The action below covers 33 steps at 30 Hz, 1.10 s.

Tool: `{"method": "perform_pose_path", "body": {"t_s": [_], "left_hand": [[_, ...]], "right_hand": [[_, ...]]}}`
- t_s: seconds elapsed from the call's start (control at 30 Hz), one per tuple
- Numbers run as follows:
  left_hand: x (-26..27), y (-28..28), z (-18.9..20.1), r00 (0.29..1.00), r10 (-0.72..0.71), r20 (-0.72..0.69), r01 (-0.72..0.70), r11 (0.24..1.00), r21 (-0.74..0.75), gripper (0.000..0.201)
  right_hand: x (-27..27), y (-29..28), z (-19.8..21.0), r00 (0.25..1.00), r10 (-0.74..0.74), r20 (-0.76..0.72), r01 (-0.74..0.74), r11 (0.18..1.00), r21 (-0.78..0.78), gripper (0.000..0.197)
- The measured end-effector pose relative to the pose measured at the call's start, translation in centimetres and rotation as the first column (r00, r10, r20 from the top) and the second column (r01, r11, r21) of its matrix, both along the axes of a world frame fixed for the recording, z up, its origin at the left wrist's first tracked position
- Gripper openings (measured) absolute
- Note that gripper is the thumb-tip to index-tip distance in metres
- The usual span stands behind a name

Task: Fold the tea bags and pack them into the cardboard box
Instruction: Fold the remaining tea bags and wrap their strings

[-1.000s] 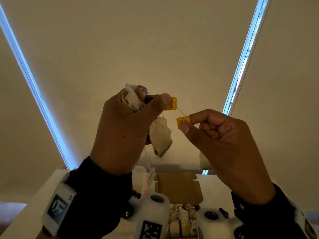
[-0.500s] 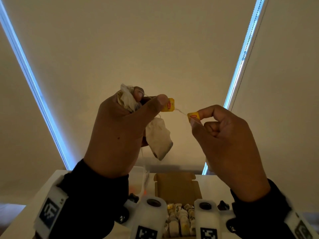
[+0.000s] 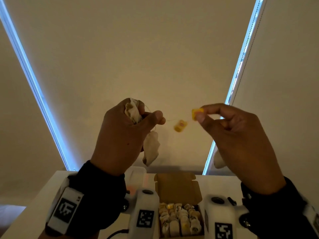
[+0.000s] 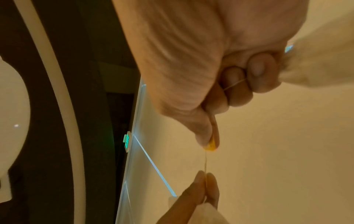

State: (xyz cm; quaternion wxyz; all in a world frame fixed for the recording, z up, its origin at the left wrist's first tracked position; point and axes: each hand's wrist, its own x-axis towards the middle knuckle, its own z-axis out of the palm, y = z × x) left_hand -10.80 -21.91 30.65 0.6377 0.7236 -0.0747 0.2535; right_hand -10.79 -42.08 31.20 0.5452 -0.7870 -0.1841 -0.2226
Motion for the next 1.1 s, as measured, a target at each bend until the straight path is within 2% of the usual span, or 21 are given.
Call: {"method": "perform_pose_path", "body": {"t_s": [0.17,0.27,0.33,0.43,0.5,0.57,0.67,0.77,0.83,0.97,1.03,1.1], "left_hand": [[0.2,0.3,-0.2,0.999,-0.023,-0.03,0.023,1.0,0.01,0.025],[0.8,1.2,-0.6,0.996,-0.058,-0.066,0.048,0.99,-0.136,0.022],[1.4,2.4,-1.2,0.993,-0.077,-0.094,0.05,0.964,-0.262,0.02],[2.2,3.8,-2.3,0.992,-0.058,-0.113,0.02,0.952,-0.307,0.021],[2.3,3.9,-2.7,0.991,-0.06,-0.118,0.034,0.978,-0.208,0.02],[2.0,3.0,-2.7,0.986,-0.076,-0.146,0.074,0.997,-0.021,0.016],[1.3,1.3,-2.4,0.963,-0.167,-0.211,0.176,0.984,0.023,0.039],[0.7,-0.4,-2.1,0.966,-0.201,-0.163,0.231,0.955,0.188,0.043],[0.5,-1.4,-1.9,0.977,-0.19,-0.101,0.212,0.93,0.302,0.041],[1.0,-2.2,-2.0,0.981,-0.193,0.025,0.175,0.93,0.323,0.018],[1.1,-2.0,-2.2,0.986,-0.151,0.069,0.123,0.943,0.309,0.022],[1.1,-1.8,-2.0,0.988,-0.147,0.054,0.124,0.947,0.297,0.024]], "right_hand": [[0.8,-0.4,0.2,1.0,-0.003,0.0,0.003,0.999,0.046,0.013],[2.0,-1.0,0.0,0.998,-0.01,-0.068,0.02,0.988,0.15,0.01],[2.6,-1.7,-0.1,0.991,0.023,-0.129,0.013,0.962,0.274,0.01],[3.2,-2.2,0.2,0.972,0.14,-0.189,-0.042,0.896,0.442,0.011],[3.4,-2.0,0.4,0.947,0.245,-0.207,-0.117,0.865,0.488,0.01],[3.5,-1.6,0.6,0.92,0.332,-0.211,-0.183,0.836,0.517,0.01],[3.6,-0.6,1.1,0.881,0.428,-0.202,-0.252,0.786,0.565,0.009],[3.6,0.4,1.6,0.84,0.513,-0.178,-0.315,0.727,0.61,0.01],[3.7,1.0,1.7,0.816,0.556,-0.161,-0.348,0.693,0.631,0.009],[3.9,2.1,1.8,0.794,0.59,-0.146,-0.377,0.666,0.643,0.012],[4.0,2.4,1.9,0.79,0.596,-0.143,-0.386,0.665,0.639,0.011],[4.1,2.4,2.0,0.793,0.592,-0.148,-0.38,0.669,0.639,0.01]]}}
